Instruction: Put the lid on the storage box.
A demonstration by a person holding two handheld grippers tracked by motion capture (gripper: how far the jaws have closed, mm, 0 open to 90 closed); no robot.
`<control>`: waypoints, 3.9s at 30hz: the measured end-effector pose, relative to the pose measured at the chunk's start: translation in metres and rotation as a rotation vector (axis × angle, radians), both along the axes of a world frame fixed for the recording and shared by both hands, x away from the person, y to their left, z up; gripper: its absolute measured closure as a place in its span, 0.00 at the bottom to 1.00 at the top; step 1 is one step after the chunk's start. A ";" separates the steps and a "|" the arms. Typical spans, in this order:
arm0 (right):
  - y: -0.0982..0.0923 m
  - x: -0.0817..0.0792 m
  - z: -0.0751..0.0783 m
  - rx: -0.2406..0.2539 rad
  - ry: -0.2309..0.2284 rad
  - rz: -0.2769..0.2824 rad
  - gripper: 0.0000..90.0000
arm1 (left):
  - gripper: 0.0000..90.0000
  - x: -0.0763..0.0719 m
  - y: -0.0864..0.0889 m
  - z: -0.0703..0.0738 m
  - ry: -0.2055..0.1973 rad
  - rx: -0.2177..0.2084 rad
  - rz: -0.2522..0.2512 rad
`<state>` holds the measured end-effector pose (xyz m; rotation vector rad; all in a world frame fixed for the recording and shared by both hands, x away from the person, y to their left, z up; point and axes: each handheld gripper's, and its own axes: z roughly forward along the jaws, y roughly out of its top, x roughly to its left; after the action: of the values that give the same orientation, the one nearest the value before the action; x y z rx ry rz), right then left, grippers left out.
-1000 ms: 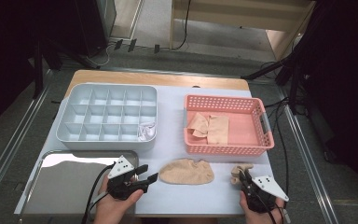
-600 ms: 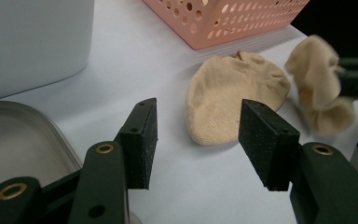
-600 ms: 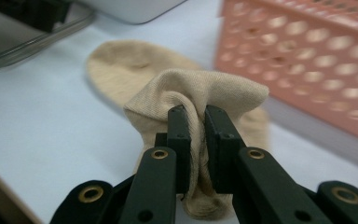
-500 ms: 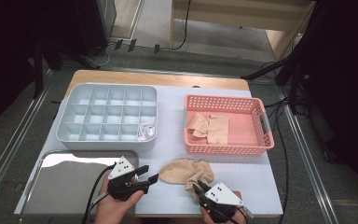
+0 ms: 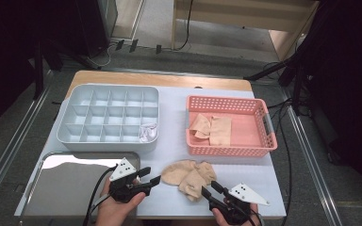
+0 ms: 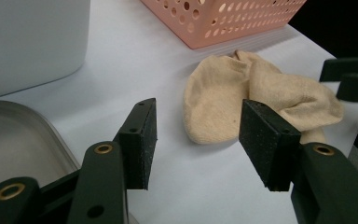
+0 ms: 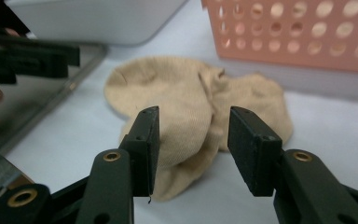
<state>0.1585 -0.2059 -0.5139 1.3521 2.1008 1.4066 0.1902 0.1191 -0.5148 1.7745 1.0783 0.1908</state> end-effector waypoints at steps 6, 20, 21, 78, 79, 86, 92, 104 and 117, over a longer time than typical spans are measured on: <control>0.011 0.001 -0.001 0.059 0.034 0.013 0.63 | 0.54 -0.001 -0.001 0.000 0.001 0.000 -0.011; 0.006 0.001 0.024 0.076 -0.015 0.040 0.97 | 0.55 -0.004 -0.003 0.004 -0.020 -0.032 -0.055; 0.011 0.003 0.026 0.072 -0.013 0.047 0.97 | 0.55 -0.005 -0.003 0.004 -0.023 -0.034 -0.068; 0.022 -0.010 -0.002 -0.157 -0.124 0.072 0.86 | 0.56 -0.008 0.003 0.005 -0.048 -0.021 -0.091; 0.016 -0.010 0.000 -0.156 -0.126 0.081 0.86 | 0.56 -0.008 0.002 0.005 -0.047 -0.020 -0.091; -0.010 0.002 -0.013 -0.179 -0.019 0.154 0.74 | 0.56 -0.008 0.000 0.003 -0.040 -0.021 -0.099; -0.012 0.000 -0.004 -0.090 -0.034 0.145 0.59 | 0.56 -0.008 0.001 0.003 -0.038 -0.024 -0.100; 0.013 0.002 0.017 -0.007 -0.025 0.149 0.93 | 0.55 -0.011 -0.003 0.003 -0.045 -0.031 -0.127; 0.060 0.023 0.028 0.088 -0.041 0.323 0.65 | 0.51 -0.010 -0.004 0.002 -0.034 -0.054 -0.219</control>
<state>0.1815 -0.1455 -0.4860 1.0351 2.3329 1.6504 0.1798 0.1155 -0.5131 1.8190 0.8502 0.0567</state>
